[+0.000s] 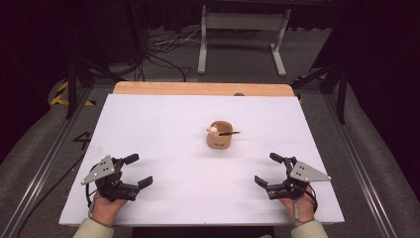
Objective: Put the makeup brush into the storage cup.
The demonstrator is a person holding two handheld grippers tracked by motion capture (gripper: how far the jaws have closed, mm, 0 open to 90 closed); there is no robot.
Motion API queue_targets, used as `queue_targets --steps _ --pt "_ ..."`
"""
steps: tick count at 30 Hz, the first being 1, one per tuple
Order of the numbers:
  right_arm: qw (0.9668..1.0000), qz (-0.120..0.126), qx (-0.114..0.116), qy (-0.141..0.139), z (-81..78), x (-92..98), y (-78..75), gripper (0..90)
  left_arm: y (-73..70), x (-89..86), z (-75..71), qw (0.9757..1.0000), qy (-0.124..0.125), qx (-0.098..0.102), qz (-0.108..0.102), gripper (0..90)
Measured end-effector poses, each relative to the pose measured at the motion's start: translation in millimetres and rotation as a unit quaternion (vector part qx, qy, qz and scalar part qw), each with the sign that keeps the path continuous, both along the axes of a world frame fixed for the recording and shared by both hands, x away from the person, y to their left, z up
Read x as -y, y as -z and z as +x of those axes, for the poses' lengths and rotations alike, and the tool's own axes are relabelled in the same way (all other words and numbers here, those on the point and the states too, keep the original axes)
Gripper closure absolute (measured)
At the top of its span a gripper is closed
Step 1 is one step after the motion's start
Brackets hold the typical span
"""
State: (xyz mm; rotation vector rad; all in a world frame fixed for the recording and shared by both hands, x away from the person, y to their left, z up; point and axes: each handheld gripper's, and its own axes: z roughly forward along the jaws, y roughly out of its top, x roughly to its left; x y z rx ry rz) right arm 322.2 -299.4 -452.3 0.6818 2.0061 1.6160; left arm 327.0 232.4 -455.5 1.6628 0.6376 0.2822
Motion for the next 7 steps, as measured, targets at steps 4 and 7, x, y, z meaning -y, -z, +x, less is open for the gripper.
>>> queue_targets --steps 4,7 --pt "0.9999 0.002 0.009 0.007 -1.6 0.3 -2.4 3.2 -0.2 0.3 -0.3 1.0 0.0 0.005 -0.001 1.3" --pt "0.9999 0.002 0.011 0.006 -1.8 0.0 -2.8 3.1 -0.3 0.3 -0.5 1.0 0.0 0.006 0.0 0.9"
